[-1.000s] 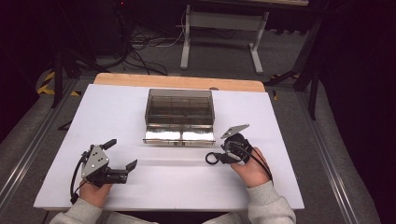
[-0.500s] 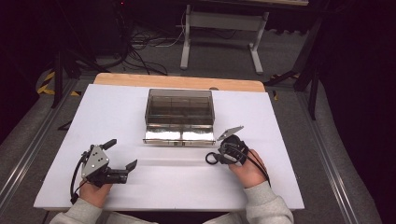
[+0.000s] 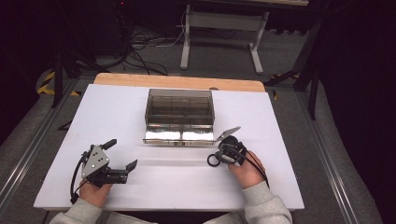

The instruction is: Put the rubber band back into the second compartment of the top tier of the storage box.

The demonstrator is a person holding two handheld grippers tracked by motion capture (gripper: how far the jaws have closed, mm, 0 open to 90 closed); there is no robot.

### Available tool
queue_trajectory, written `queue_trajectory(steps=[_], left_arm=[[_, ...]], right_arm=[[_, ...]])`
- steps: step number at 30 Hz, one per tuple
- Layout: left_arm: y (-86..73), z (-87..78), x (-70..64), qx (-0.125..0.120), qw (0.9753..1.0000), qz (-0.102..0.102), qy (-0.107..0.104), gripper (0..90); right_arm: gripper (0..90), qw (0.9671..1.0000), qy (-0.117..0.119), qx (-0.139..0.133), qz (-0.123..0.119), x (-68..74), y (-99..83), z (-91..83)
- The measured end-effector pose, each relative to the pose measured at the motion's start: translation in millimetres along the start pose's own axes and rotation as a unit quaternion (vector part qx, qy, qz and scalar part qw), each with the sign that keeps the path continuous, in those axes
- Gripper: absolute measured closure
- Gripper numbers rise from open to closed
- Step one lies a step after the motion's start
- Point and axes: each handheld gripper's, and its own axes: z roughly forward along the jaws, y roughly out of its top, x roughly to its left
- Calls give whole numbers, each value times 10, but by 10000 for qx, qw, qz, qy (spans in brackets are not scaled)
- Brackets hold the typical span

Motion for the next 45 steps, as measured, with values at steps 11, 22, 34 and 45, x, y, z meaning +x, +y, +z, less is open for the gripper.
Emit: queue_trajectory(steps=[11, 22, 34, 45], left_arm=[[1, 0, 1, -3, 10000, 7, -14, 9], [0, 0, -2, -5, 10000, 3, -2, 9], [0, -1, 1, -1, 10000, -2, 5, 9], [0, -1, 3, 2, 10000, 7, 5, 9]], right_arm=[[885, 9999, -2, -131, -59, 6, 5, -86], [885, 9981, 15, -588, -156, 18, 19, -356], [884, 9960, -32, -855, -272, 40, 27, -505], [884, 9919, -172, -1196, -391, 74, 26, -632]])
